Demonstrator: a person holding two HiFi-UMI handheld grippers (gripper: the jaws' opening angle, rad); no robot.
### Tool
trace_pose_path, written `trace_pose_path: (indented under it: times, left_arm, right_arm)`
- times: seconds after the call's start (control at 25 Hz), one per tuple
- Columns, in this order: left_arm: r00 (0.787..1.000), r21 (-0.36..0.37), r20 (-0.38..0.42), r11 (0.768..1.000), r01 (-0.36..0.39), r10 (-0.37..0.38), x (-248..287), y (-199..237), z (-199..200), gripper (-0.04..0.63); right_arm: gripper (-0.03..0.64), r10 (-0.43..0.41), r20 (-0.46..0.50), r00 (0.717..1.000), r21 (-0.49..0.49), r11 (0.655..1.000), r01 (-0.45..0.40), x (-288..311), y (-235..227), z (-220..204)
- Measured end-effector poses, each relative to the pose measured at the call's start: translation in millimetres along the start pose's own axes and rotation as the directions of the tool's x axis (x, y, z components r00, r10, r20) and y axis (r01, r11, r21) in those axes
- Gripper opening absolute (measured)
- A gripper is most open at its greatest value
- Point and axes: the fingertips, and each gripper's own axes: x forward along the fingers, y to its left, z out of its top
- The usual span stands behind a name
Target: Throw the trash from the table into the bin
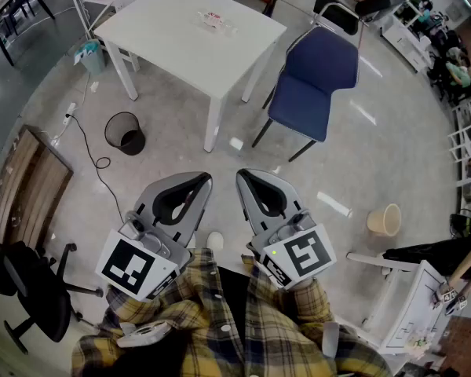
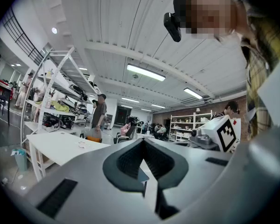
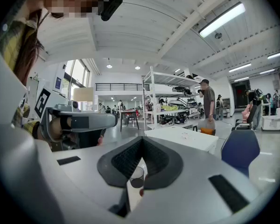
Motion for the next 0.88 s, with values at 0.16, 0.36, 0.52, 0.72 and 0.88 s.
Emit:
trace_pose_path:
  times: [0.16,0.36,0.52,0.72,0.88]
  left_arm:
    - [1.000,-0.003,-0.006,1.000,0.005,-0.005,4.1,-3.5,-2.5,0.008]
    - [1.000,0.000,-0.007,1.000,-0.008,0.008,8.7,-16.1,-5.4,0.008]
    - [1.000,0.003,0.004,1.000,-0.031,0.031,9.1,-22.6,-7.3,0.008]
    - [0.999,-0.016,0.018,0.999,-0.051,0.052,13.7,-30.7,-14.6,0.008]
    - [0.998,-0.025,0.019,0.998,-0.054,0.054,17.6,-31.2,-16.7,0.008]
  right_arm:
    - [-0.002,-0.010,0.014,1.000,0.015,1.000,0.009,-3.6,-4.9,0.6]
    - [-0.002,-0.001,0.024,1.000,0.037,0.999,0.000,-16.4,-14.4,-2.9]
    - [-0.002,0.001,0.028,1.000,0.043,0.999,-0.002,-25.8,-19.5,-6.7]
    - [-0.002,0.019,0.010,1.000,0.024,1.000,-0.019,-30.1,-26.5,-14.3]
    - [-0.002,0.026,-0.003,1.000,0.018,1.000,-0.026,-29.9,-29.5,-16.8]
